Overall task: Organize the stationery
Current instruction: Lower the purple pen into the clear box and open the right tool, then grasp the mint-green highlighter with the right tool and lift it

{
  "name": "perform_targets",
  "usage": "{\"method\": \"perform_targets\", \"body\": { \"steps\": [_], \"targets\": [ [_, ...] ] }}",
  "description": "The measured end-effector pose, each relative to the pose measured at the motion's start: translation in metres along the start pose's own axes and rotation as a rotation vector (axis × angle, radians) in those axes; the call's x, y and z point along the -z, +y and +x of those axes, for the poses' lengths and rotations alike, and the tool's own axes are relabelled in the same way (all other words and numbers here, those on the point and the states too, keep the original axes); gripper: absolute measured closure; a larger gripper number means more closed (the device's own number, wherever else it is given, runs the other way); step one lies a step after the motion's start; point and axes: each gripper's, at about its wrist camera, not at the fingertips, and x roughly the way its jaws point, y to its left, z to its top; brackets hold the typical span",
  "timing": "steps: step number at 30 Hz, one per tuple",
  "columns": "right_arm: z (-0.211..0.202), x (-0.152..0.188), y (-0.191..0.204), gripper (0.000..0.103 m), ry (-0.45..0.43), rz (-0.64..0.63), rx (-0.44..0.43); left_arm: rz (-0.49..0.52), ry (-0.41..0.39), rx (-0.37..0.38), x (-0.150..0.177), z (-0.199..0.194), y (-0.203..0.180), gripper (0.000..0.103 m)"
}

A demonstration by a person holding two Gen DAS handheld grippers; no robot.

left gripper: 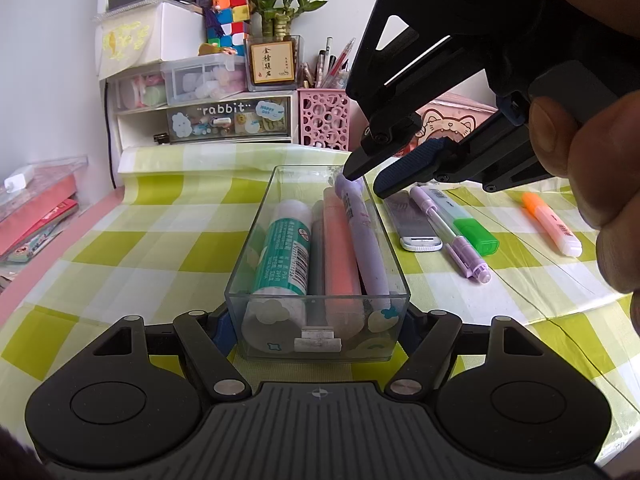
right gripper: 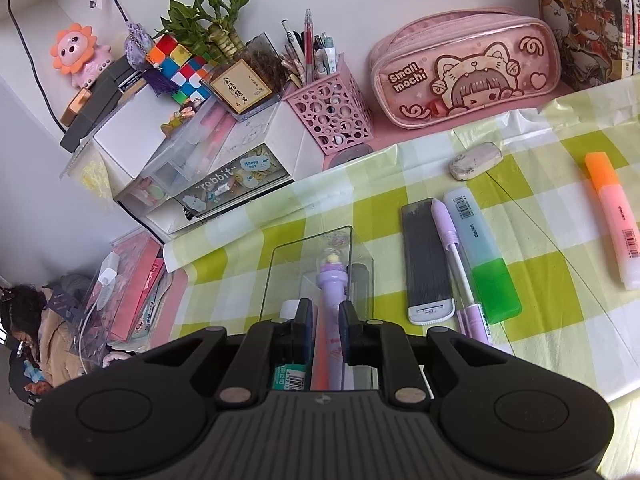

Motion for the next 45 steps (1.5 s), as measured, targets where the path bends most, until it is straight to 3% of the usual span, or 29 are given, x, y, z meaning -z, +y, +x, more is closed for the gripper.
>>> {"method": "perform_targets", "body": {
  "steps": [2, 5, 10, 17, 21, 25, 31, 35, 40, 45],
  "targets": [
    [0.001, -0.003, 0.009, 0.098, -0.008, -0.072, 0.01, 0.0, 0.0, 0.0, 0.0, 0.0, 0.0, 0.03],
    [0.004, -0.006, 0.019, 0.098, -0.054, -0.171, 0.091, 0.0, 0.0, 0.0, 0.0, 0.0, 0.0, 0.03],
    [-0.004, -0.012, -0.001, 0.098, -0.068, -0.091, 0.015, -0.001, 0.0, 0.001, 0.0, 0.0, 0.0, 0.03],
    [-0.021, -0.026, -0.052, 0.095, -0.131, 0.006, 0.102, 0.001, 0.0, 0.0, -0.001, 0.002, -0.001, 0.03],
    [-0.021, -0.027, -0.072, 0.094, -0.113, 0.032, 0.117, 0.002, 0.0, -0.002, -0.001, 0.002, -0.001, 0.03],
    [-0.011, -0.021, -0.067, 0.094, -0.061, -0.021, 0.055, 0.003, 0.0, -0.002, -0.001, 0.002, 0.0, 0.03],
    [0.006, -0.025, -0.08, 0.094, -0.049, -0.065, 0.187, 0.003, -0.001, -0.001, -0.001, 0.002, -0.001, 0.03],
    [0.018, -0.025, -0.087, 0.091, -0.006, -0.063, 0.115, 0.003, -0.001, -0.001, -0.001, 0.002, -0.001, 0.03],
    [0.025, -0.021, -0.072, 0.09, -0.022, -0.177, 0.164, 0.004, -0.001, -0.001, -0.001, 0.002, -0.001, 0.03],
    [0.022, -0.019, -0.074, 0.091, -0.03, -0.147, 0.156, 0.004, -0.001, -0.001, -0.001, 0.002, -0.001, 0.03]
  ]
}}
